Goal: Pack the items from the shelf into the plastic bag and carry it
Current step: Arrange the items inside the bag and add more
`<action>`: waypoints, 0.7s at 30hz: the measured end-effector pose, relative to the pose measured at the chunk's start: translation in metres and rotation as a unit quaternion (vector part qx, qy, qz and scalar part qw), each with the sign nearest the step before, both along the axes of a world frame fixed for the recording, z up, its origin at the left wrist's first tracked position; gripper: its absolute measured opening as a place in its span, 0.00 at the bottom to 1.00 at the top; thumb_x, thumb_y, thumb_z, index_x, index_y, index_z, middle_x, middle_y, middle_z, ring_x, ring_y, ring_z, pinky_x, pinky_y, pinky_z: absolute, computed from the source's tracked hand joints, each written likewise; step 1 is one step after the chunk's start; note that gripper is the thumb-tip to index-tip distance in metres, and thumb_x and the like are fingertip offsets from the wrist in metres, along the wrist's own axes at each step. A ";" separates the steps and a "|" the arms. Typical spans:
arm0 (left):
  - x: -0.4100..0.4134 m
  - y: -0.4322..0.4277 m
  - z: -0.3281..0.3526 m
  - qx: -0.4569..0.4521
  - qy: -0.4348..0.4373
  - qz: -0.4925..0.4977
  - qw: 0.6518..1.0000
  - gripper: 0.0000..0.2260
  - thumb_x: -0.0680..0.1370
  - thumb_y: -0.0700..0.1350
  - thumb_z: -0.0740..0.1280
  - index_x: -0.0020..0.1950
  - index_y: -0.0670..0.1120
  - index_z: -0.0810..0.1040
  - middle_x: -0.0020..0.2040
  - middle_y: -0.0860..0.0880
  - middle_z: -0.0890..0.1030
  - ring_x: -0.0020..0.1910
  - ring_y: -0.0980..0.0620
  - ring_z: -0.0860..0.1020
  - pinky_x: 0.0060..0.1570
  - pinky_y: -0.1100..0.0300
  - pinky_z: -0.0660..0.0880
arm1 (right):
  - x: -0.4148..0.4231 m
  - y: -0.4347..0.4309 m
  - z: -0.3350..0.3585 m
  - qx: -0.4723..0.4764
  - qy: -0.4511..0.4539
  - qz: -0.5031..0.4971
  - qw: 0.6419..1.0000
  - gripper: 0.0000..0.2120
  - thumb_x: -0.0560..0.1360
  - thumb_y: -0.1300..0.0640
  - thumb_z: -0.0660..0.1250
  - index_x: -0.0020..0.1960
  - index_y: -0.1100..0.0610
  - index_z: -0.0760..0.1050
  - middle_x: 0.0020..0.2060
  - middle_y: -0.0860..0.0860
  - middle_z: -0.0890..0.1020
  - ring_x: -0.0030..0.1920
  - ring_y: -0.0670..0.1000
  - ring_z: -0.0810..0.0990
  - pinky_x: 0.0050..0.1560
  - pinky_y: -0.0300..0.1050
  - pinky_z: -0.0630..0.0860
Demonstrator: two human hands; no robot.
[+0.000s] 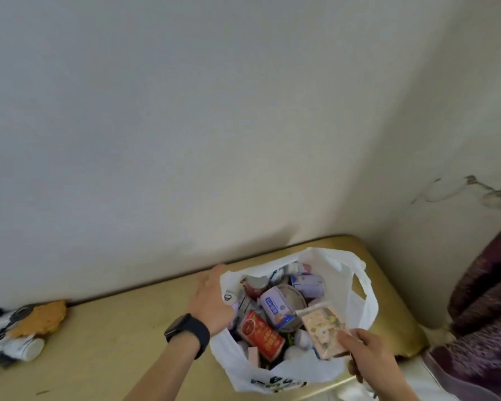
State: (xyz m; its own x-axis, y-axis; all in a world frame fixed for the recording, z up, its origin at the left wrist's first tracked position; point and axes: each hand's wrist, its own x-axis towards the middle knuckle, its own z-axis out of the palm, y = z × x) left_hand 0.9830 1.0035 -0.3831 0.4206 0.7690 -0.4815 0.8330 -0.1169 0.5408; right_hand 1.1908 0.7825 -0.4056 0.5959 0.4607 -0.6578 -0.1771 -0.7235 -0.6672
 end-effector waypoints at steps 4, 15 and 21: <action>0.012 0.005 0.004 0.015 0.016 -0.009 1.000 0.25 0.73 0.35 0.63 0.69 0.50 0.71 0.68 0.47 0.75 0.62 0.46 0.75 0.58 0.58 0.72 | -0.004 0.014 -0.021 -0.014 0.026 -0.021 0.999 0.14 0.78 0.54 0.66 0.44 0.65 0.80 0.27 0.57 0.81 0.25 0.52 0.74 0.29 0.44 0.68; 0.017 0.003 0.024 0.036 -0.031 -0.022 0.999 0.22 0.71 0.32 0.60 0.58 0.53 0.78 0.60 0.52 0.80 0.59 0.54 0.77 0.55 0.59 0.76 | 0.005 0.071 -0.014 0.068 0.261 -0.214 0.939 0.15 0.77 0.51 0.70 0.58 0.61 0.78 0.34 0.56 0.80 0.26 0.50 0.76 0.28 0.40 0.72; -0.004 -0.002 0.022 0.065 0.015 0.011 0.998 0.19 0.77 0.40 0.63 0.69 0.49 0.70 0.63 0.46 0.78 0.53 0.48 0.77 0.43 0.62 0.70 | -0.018 0.086 -0.014 0.040 0.269 -0.060 0.960 0.04 0.75 0.68 0.64 0.50 0.64 0.72 0.35 0.60 0.78 0.34 0.53 0.76 0.25 0.43 0.76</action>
